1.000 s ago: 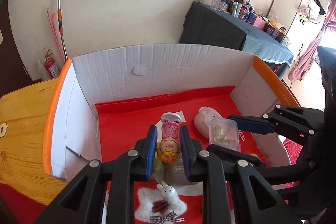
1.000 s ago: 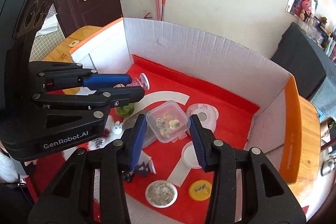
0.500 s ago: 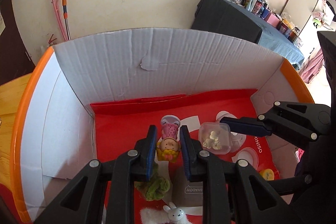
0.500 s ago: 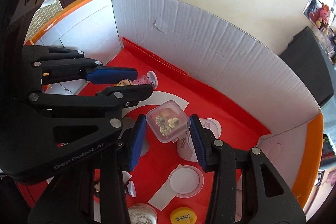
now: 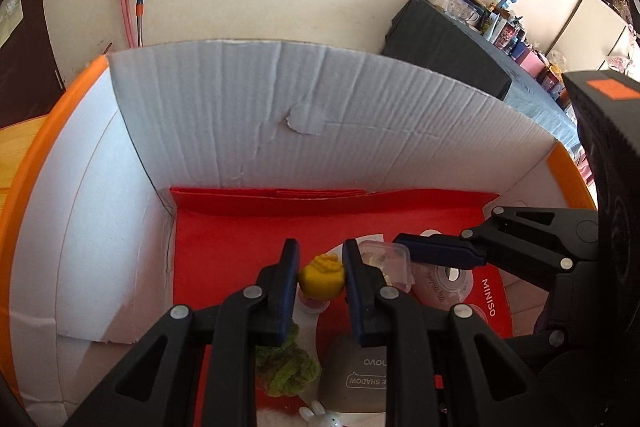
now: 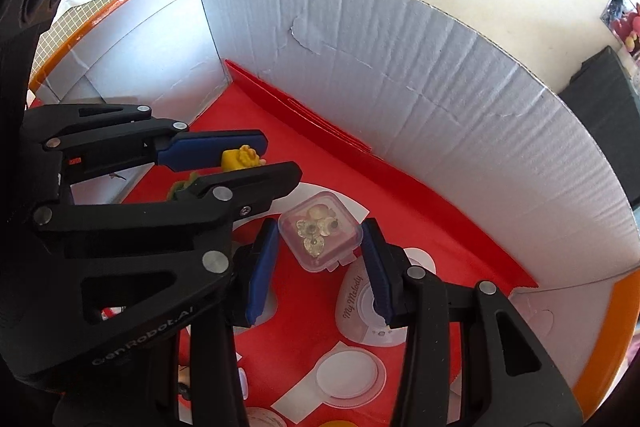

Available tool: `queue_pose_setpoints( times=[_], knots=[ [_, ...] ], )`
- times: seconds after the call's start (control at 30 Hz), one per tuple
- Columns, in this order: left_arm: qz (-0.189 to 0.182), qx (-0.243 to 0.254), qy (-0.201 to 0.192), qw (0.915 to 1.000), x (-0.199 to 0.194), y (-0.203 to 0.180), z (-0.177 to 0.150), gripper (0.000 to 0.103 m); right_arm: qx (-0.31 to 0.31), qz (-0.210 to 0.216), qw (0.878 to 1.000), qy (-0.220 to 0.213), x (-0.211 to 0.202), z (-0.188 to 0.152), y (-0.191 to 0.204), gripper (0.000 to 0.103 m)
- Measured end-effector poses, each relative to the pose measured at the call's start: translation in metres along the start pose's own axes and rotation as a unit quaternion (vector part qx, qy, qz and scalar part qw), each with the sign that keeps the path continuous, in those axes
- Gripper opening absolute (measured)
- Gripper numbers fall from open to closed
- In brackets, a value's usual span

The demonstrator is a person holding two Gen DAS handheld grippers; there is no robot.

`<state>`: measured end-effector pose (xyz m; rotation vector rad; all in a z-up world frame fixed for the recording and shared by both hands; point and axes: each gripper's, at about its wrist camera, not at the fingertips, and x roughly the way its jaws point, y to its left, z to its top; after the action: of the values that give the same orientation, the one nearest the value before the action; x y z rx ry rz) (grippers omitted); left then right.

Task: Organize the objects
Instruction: 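Lower the figurine into the box while the right gripper sets the clear box beside it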

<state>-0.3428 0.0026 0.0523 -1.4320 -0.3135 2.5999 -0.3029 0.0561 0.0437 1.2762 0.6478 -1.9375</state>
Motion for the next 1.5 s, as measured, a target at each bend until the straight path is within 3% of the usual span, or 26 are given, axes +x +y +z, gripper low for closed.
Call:
queue_pose_setpoints(
  times=[0.93,1.2,1.5],
  knots=[
    [-0.006,-0.057,0.002,0.9984,0.007,0.003,0.005,0.023,0.035,0.02,0.999,0.001,-0.001,-0.003,-0.013,0.041],
    [-0.001,-0.054,-0.014,0.9984,0.007,0.0,0.008,0.023,0.04,0.018,0.999,-0.004,-0.006,-0.006,-0.013,0.041],
    [-0.012,-0.068,0.0,0.9976,0.013,0.005,0.008,0.023,0.023,0.005,1.0,-0.002,-0.011,-0.011,-0.008,0.041]
  ],
)
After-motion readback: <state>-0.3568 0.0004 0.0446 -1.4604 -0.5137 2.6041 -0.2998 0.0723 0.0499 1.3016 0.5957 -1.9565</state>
